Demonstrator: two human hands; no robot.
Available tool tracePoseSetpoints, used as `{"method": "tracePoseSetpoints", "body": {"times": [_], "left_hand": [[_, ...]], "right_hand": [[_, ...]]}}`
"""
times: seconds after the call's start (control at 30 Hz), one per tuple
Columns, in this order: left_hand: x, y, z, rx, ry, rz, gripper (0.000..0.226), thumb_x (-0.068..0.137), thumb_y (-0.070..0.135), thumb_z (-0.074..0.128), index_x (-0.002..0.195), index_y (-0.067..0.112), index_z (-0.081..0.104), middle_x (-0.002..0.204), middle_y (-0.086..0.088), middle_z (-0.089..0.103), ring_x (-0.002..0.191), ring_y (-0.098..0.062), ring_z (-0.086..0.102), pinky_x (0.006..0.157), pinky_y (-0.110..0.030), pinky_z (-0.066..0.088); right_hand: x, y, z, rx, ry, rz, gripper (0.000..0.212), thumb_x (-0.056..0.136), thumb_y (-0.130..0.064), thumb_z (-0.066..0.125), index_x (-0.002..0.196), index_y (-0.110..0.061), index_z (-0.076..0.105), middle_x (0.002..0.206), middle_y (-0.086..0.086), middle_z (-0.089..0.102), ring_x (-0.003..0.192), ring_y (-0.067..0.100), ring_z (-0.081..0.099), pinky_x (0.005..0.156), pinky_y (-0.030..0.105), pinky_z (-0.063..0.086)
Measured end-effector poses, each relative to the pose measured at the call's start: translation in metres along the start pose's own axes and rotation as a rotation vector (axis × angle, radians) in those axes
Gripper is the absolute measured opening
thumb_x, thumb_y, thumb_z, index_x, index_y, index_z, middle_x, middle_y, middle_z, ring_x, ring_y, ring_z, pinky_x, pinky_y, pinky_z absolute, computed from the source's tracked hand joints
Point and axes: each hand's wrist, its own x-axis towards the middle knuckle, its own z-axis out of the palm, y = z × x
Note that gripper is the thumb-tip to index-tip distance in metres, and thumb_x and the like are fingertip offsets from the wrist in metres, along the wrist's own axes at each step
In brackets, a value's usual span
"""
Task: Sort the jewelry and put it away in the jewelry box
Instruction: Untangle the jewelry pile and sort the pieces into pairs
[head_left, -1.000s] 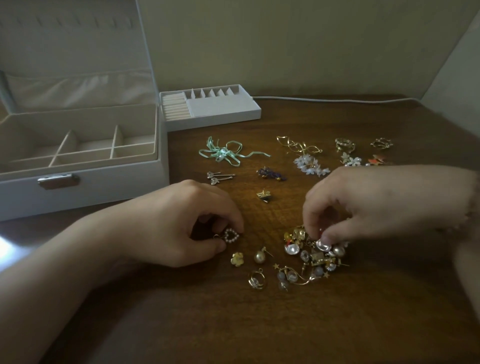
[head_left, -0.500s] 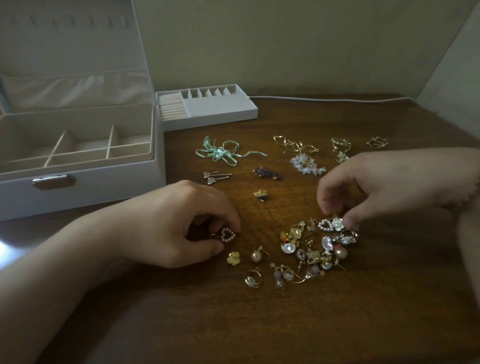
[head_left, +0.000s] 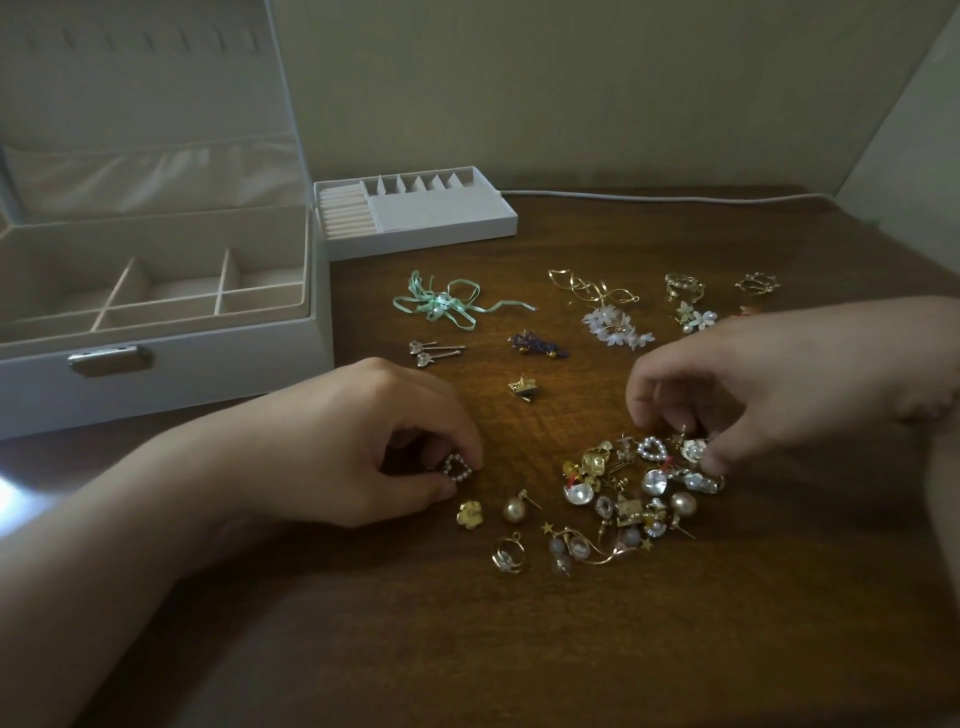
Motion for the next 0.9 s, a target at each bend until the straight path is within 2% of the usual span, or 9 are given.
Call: {"method": "tracePoseSetpoints", "body": {"times": [0.1, 0.17, 0.27, 0.4, 0.57, 0.73, 0.9], "left_hand": [[0.001, -0.001, 0.001, 0.032, 0.013, -0.010, 0.020, 0.088, 0.024, 0.075, 0.107, 0.027, 0.074, 0.089, 0.026, 0.059, 0.083, -0.007, 0.064, 0.069, -0.014, 0.049], [0.001, -0.001, 0.001, 0.060, 0.024, -0.013, 0.018, 0.089, 0.025, 0.074, 0.107, 0.028, 0.074, 0.089, 0.025, 0.058, 0.082, -0.007, 0.064, 0.069, -0.018, 0.052], [0.001, -0.002, 0.002, 0.083, 0.033, -0.014, 0.018, 0.090, 0.028, 0.071, 0.108, 0.029, 0.073, 0.091, 0.022, 0.061, 0.083, -0.008, 0.065, 0.069, -0.025, 0.054], [0.000, -0.002, 0.002, 0.088, 0.032, -0.013, 0.019, 0.090, 0.028, 0.071, 0.109, 0.028, 0.073, 0.094, 0.024, 0.061, 0.084, -0.007, 0.065, 0.070, -0.025, 0.055], [0.000, -0.001, 0.002, 0.087, 0.029, -0.020, 0.019, 0.090, 0.026, 0.072, 0.109, 0.030, 0.073, 0.091, 0.028, 0.058, 0.082, -0.004, 0.064, 0.069, -0.024, 0.054], [0.000, -0.002, 0.002, 0.084, 0.030, -0.031, 0.019, 0.091, 0.027, 0.071, 0.110, 0.028, 0.072, 0.092, 0.016, 0.063, 0.081, -0.008, 0.065, 0.068, -0.030, 0.055], [0.000, -0.002, 0.002, 0.085, 0.025, -0.026, 0.019, 0.091, 0.026, 0.071, 0.110, 0.027, 0.073, 0.090, 0.017, 0.062, 0.080, -0.008, 0.064, 0.068, -0.029, 0.054]], "right_hand": [[-0.003, -0.002, -0.002, -0.032, 0.046, -0.079, 0.036, 0.077, -0.035, 0.077, 0.098, -0.054, 0.055, 0.094, -0.017, 0.056, 0.086, 0.004, 0.055, 0.072, 0.028, 0.051], [-0.004, -0.005, -0.001, -0.022, 0.031, -0.138, 0.035, 0.078, -0.038, 0.076, 0.102, -0.054, 0.056, 0.097, -0.015, 0.054, 0.088, 0.003, 0.053, 0.070, 0.024, 0.048], [-0.001, -0.012, 0.003, -0.061, 0.027, -0.187, 0.030, 0.077, -0.045, 0.074, 0.102, -0.052, 0.057, 0.101, -0.014, 0.054, 0.092, 0.005, 0.054, 0.075, 0.026, 0.049], [0.006, -0.021, 0.010, -0.112, 0.020, -0.225, 0.018, 0.080, -0.050, 0.070, 0.095, -0.045, 0.062, 0.103, -0.020, 0.054, 0.101, -0.001, 0.052, 0.084, 0.025, 0.047], [0.005, -0.031, 0.012, -0.145, 0.018, -0.254, 0.013, 0.081, -0.050, 0.066, 0.084, -0.038, 0.064, 0.091, -0.015, 0.054, 0.089, 0.004, 0.054, 0.076, 0.029, 0.048], [0.004, -0.036, 0.014, -0.120, -0.013, -0.252, 0.021, 0.079, -0.056, 0.067, 0.082, -0.035, 0.064, 0.086, -0.010, 0.057, 0.082, 0.008, 0.056, 0.070, 0.031, 0.051], [0.010, -0.032, 0.018, -0.119, 0.027, -0.271, 0.015, 0.088, -0.045, 0.059, 0.080, -0.034, 0.065, 0.083, -0.010, 0.060, 0.080, 0.007, 0.058, 0.068, 0.027, 0.050]]}}
